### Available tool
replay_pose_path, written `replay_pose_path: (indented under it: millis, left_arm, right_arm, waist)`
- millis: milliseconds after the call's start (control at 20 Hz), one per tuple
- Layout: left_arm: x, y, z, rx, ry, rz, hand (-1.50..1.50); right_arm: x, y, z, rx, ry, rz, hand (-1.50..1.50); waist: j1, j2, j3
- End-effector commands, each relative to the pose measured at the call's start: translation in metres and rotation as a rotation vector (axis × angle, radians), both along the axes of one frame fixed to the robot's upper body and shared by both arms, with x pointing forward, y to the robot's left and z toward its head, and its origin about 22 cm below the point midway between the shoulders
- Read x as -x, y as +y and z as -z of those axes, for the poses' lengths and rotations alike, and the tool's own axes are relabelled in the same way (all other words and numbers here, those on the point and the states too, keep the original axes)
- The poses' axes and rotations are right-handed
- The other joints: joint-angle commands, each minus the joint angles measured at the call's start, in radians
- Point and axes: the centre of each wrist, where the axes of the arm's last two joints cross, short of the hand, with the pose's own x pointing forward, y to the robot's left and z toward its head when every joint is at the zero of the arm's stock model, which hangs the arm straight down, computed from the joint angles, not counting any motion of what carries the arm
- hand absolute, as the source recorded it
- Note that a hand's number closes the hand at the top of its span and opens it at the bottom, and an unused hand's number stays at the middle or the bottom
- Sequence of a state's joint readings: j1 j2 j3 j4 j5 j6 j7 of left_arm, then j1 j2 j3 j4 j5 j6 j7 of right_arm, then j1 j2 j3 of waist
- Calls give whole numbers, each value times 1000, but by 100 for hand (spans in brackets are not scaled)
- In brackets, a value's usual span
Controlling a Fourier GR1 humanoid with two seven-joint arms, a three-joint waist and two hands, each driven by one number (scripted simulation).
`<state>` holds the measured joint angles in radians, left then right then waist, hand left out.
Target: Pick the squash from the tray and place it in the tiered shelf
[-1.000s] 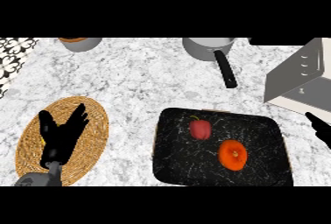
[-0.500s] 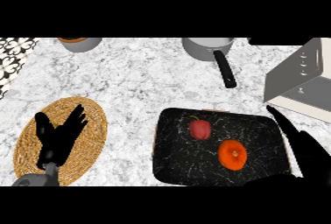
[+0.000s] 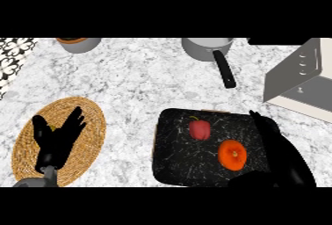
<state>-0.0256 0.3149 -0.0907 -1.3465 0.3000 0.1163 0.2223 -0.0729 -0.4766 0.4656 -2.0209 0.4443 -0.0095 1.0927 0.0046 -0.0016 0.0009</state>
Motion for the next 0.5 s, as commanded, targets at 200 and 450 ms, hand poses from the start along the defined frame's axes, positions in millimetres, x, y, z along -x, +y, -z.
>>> replay_pose_path:
  millis: [200, 450]
  left_arm:
    - [-1, -17, -6, -2, 5, 2, 0]
    - [-12, 7, 5, 14, 21, 5, 0]
  right_arm:
    - [-6, 11, 0, 58, 64, 79, -150]
    - [-7, 27, 30, 72, 59, 95, -150]
  waist:
    - [-2, 0, -1]
    - [-5, 2, -1]
